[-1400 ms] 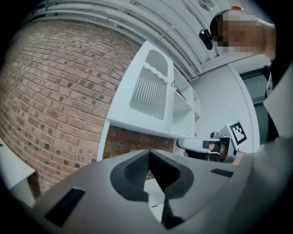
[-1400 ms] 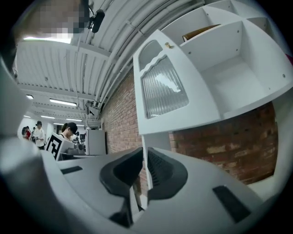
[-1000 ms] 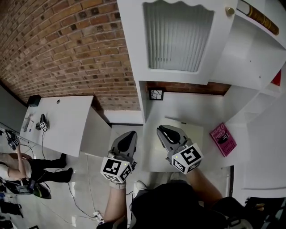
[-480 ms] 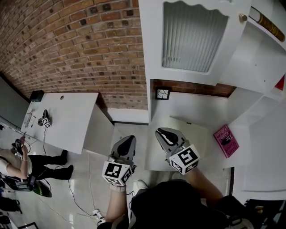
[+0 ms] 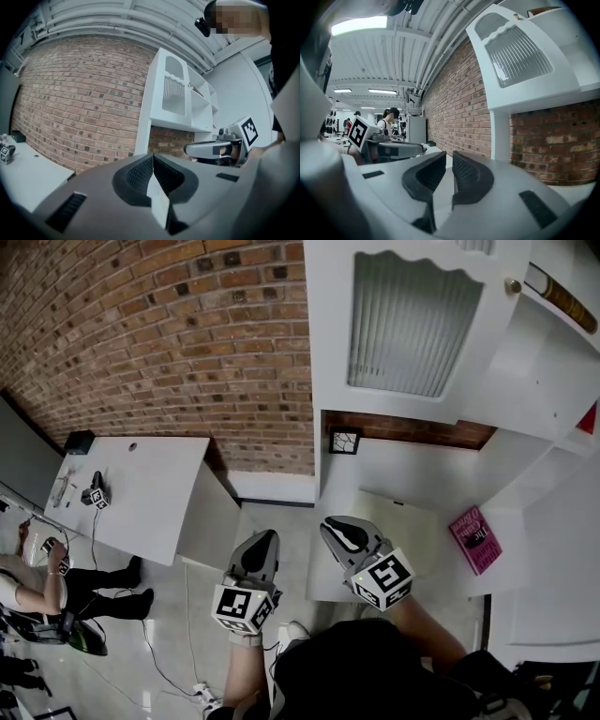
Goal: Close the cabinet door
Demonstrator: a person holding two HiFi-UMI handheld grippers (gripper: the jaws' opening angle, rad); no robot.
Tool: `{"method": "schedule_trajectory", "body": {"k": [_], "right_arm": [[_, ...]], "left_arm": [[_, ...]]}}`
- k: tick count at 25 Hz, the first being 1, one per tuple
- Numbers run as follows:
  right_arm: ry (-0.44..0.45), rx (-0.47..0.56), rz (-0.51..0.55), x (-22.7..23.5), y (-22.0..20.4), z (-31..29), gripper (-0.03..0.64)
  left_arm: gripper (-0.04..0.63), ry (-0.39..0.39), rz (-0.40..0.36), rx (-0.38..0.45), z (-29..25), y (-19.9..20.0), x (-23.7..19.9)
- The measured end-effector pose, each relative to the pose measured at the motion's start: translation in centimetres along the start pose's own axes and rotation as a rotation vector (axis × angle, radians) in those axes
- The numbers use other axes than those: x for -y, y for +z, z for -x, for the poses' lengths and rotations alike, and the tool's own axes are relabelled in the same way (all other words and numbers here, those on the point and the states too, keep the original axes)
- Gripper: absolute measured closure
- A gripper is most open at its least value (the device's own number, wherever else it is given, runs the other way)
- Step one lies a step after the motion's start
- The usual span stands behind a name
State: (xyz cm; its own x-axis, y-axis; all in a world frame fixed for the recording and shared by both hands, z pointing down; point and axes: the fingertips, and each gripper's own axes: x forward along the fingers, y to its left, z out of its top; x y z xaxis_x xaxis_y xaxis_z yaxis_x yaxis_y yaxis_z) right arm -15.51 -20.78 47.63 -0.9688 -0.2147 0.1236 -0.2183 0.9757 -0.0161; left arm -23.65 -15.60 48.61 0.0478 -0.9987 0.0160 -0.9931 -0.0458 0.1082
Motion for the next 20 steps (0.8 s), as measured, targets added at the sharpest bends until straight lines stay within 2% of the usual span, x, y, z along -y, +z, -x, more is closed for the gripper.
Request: {"method": "schedule_trajectory", "body": {"k": [20], "right_arm": [[-0.044,-0.004,-0.023,0.3,-0.1,1.2,0.575]], "left_arm": [[0.584,-0.013,-0.014,-0.004,0.6,0.2,0.6]]}}
